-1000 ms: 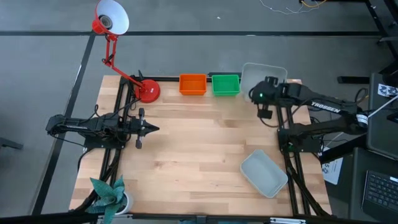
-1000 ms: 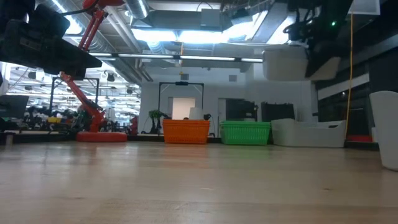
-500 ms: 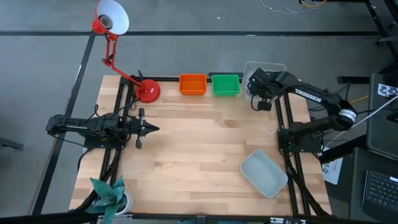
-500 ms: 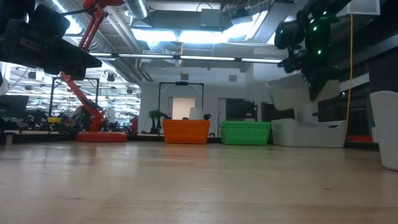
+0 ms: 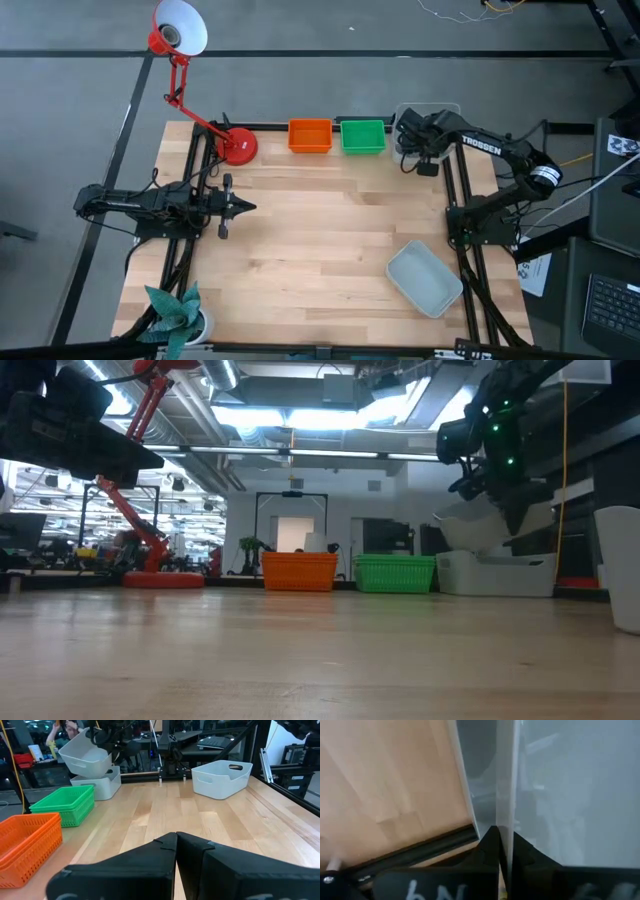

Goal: Stack baskets by color
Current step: Stack the middle gray bin on the top gray bin

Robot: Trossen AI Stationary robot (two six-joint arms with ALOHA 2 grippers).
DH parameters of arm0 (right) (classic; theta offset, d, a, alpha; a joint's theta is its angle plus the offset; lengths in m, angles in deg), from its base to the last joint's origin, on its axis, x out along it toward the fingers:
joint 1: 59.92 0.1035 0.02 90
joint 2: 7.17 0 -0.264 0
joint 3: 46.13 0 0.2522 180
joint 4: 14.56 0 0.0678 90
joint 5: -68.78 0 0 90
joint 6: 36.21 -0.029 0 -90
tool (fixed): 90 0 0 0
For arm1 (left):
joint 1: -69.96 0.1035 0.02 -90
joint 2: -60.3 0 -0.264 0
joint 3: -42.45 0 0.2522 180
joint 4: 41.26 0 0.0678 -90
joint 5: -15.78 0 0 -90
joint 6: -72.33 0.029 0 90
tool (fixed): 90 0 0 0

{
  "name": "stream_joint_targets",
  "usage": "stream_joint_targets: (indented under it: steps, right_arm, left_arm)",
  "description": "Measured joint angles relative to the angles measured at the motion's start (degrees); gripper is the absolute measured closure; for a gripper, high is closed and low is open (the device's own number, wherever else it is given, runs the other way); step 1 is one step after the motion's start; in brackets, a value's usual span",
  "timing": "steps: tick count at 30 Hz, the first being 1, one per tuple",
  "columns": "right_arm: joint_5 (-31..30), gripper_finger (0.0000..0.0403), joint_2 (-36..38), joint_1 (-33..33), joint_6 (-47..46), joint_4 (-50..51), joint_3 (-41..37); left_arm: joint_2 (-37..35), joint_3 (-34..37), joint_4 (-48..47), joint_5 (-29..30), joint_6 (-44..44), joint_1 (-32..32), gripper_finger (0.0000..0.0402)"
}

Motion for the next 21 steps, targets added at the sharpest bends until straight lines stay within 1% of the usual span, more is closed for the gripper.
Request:
stream_joint_targets:
  steps: [3,7,11,13,18,21]
  right_arm:
    - [0.3,0.0403,0.0,0.0,0.0,0.5,0.0]
    - [4.4,0.0403,0.0,0.0,1.4,-0.8,0.0]
    - [5.7,0.0403,0.0,-1.1,3.2,-2.7,0.1]
    - [7.9,0.0403,0.0,-2.3,3.6,-4.0,-0.1]
    - [9.7,0.0403,0.0,-5.0,4.4,-8.3,-3.6]
    - [12.8,0.0403,0.0,-6.3,6.5,-10.8,-6.6]
  left_arm:
    - [0.0,0.0,0.0,0.0,0.0,0.0,0.0401]
    - [0.0,0.0,0.0,0.0,0.0,0.0,0.0401]
    - [0.0,0.0,0.0,0.0,0.0,0.0,0.0401]
    - [0.0,0.0,0.0,0.0,0.0,0.0,0.0401]
    - [0.0,0.0,0.0,0.0,0.0,0.0,0.0401]
    - [0.0,0.0,0.0,0.0,0.0,0.0,0.0401]
